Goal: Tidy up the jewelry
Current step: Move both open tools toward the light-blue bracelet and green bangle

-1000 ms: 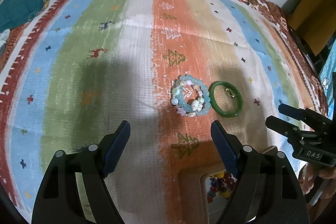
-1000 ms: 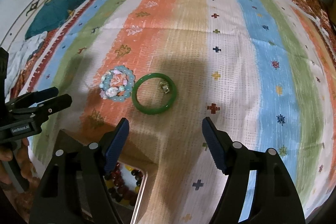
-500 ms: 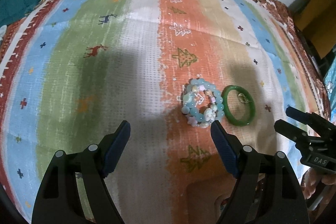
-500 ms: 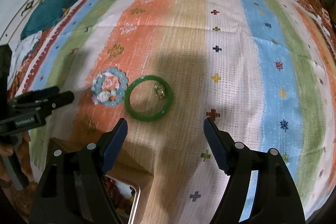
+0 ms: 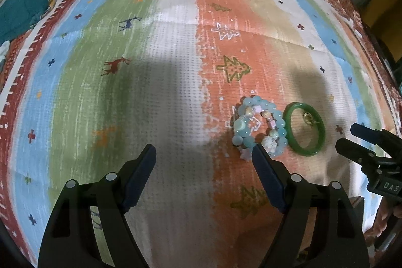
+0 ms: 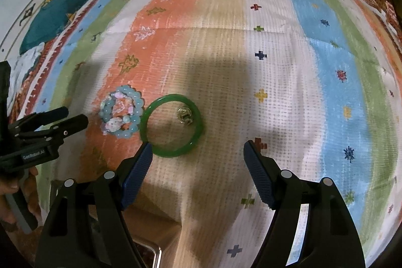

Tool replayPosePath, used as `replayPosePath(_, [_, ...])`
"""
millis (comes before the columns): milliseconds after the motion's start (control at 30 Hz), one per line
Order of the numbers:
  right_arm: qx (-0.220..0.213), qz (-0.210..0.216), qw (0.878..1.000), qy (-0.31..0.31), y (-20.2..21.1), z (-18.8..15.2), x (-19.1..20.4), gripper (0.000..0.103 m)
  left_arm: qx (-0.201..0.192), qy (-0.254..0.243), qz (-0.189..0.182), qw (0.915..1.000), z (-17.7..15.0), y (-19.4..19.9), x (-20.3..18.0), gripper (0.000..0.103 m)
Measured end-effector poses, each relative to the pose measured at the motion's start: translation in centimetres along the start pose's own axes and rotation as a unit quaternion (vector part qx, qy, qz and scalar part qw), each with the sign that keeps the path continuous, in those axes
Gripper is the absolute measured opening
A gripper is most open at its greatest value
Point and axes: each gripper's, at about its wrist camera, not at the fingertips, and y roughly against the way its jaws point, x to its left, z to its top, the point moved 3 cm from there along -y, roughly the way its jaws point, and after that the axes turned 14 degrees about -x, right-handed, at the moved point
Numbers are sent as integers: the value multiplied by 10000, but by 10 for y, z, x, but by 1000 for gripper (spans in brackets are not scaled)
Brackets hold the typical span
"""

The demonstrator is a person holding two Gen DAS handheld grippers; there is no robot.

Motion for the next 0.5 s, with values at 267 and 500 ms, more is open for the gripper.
replayPosePath(267, [87,-73,9999,6,-12,1,-3,75,80,-118,105,9998,2,-14,0,78])
replayPosePath(500, [132,-144,9998,37,-21,2,-3,75,105,-181,193,9996,5,-21,0,80])
